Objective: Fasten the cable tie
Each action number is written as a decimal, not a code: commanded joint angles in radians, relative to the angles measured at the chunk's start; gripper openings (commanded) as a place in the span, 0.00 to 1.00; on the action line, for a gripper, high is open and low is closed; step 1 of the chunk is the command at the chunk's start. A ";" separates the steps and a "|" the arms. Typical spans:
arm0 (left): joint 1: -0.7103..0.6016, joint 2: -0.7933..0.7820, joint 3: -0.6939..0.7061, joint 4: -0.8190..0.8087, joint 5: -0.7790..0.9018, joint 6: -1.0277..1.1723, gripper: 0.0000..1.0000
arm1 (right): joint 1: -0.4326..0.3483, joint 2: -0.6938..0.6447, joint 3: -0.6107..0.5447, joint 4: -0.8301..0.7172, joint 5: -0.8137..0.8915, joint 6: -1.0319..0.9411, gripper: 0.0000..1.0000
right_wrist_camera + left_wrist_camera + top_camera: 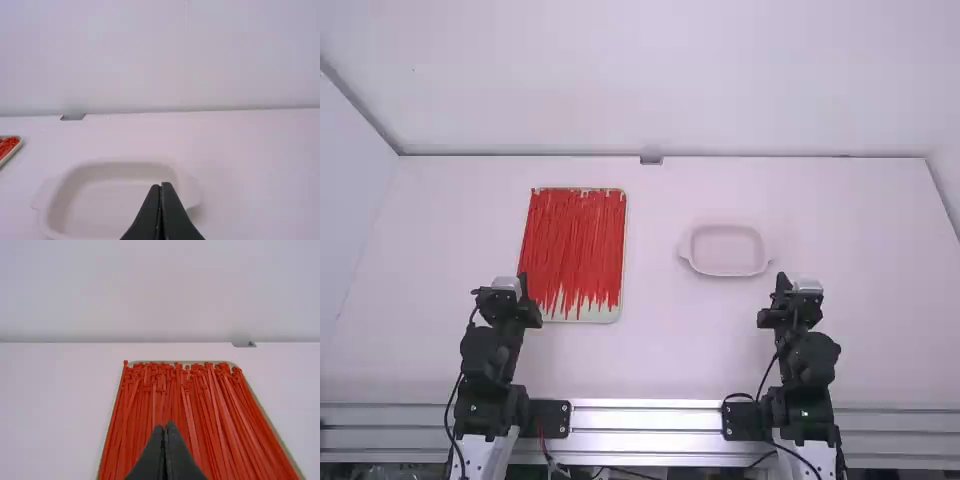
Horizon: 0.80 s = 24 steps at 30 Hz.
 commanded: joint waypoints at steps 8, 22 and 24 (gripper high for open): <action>0.001 0.020 0.013 0.014 0.004 -0.008 0.03 | 0.002 0.022 0.009 0.023 -0.014 0.008 0.03; 0.006 0.190 0.089 0.043 0.030 -0.053 0.18 | 0.011 0.217 0.061 0.125 -0.056 0.051 0.18; 0.006 0.216 0.099 0.046 0.033 -0.059 0.20 | 0.013 0.244 0.069 0.134 -0.056 0.056 0.20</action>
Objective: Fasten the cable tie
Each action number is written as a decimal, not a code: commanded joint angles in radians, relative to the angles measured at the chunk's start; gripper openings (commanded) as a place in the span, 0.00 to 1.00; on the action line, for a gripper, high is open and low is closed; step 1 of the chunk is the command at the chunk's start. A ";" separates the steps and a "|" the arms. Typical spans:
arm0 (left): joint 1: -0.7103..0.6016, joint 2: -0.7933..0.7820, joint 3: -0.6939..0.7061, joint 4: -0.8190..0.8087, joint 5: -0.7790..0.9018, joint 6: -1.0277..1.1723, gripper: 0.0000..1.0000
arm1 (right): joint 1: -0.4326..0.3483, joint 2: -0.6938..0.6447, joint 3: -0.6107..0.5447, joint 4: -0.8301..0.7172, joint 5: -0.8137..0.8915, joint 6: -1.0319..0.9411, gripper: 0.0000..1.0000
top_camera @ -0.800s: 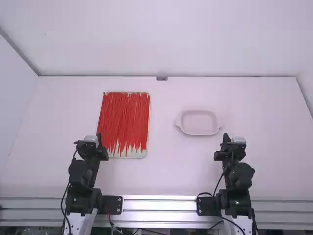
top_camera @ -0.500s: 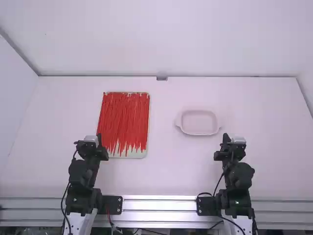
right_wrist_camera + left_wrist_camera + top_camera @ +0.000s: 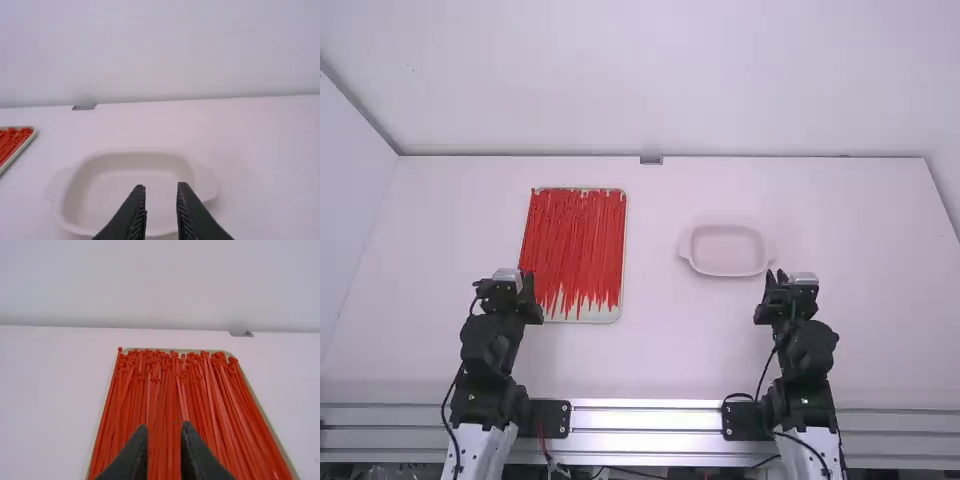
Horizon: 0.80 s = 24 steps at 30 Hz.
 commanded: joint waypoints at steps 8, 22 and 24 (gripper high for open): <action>0.011 0.240 0.112 0.048 0.067 -0.077 0.36 | 0.019 0.243 0.116 0.044 -0.017 0.056 0.36; 0.019 0.566 0.393 -0.132 0.101 -0.057 0.63 | 0.028 0.590 0.319 0.053 -0.069 0.147 0.63; 0.020 0.620 0.475 -0.207 0.112 -0.027 0.67 | 0.024 0.639 0.342 0.055 -0.101 0.177 0.67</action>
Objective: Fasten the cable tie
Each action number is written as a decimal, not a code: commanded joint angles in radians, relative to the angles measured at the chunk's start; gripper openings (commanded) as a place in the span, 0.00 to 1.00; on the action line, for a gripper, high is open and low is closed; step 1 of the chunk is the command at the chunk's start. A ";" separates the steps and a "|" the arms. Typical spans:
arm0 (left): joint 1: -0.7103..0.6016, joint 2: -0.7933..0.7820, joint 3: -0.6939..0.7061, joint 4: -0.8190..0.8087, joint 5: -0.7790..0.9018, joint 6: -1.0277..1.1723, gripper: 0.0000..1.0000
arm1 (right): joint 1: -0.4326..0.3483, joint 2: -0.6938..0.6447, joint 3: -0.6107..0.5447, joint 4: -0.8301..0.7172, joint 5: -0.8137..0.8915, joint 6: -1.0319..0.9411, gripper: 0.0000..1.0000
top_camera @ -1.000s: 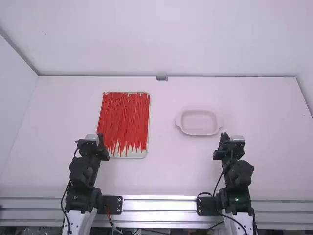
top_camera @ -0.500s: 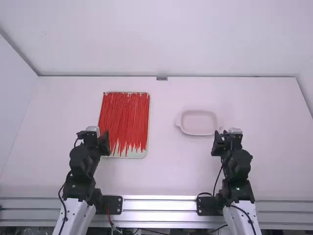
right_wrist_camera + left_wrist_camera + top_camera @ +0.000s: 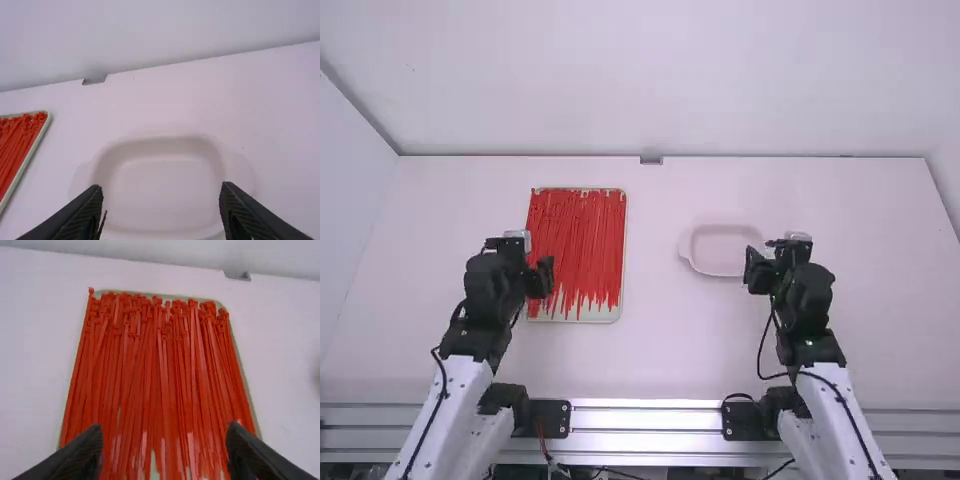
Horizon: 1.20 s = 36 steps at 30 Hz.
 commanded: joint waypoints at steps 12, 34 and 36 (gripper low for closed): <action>0.018 0.285 0.331 -0.179 0.063 -0.009 0.87 | -0.049 0.186 0.207 -0.176 -0.301 -0.036 0.87; 0.021 0.431 0.438 -0.211 0.275 -0.005 0.99 | -0.004 0.113 0.457 -0.161 -0.549 0.117 1.00; 0.021 0.431 0.438 -0.190 0.265 -0.011 0.99 | 0.028 0.143 0.488 -0.173 -0.534 0.101 1.00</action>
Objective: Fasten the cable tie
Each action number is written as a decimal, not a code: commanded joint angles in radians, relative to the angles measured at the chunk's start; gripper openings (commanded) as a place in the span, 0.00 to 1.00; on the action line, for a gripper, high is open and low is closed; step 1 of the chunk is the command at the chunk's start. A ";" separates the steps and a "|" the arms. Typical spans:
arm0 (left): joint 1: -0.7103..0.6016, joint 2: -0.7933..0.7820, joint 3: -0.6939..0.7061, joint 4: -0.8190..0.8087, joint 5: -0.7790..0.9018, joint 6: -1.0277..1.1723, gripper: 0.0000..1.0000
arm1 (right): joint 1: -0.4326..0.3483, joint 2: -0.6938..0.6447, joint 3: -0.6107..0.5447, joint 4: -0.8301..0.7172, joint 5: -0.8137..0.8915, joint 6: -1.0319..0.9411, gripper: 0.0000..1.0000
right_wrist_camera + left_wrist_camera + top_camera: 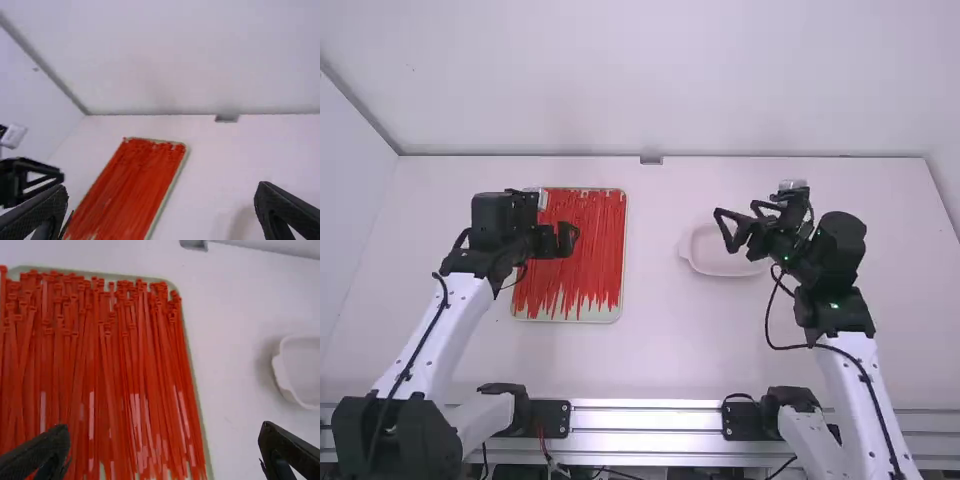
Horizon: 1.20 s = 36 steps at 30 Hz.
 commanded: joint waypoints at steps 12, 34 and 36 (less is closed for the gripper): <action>0.010 0.247 0.319 -0.101 -0.085 0.001 0.99 | 0.185 0.323 0.308 -0.209 0.366 -0.134 1.00; -0.079 0.763 0.643 -0.004 -0.161 -0.008 0.99 | 0.267 0.670 0.454 -0.315 0.671 -0.077 1.00; -0.090 0.785 0.644 0.005 -0.189 -0.010 0.99 | 0.267 0.676 0.454 -0.335 0.651 -0.083 1.00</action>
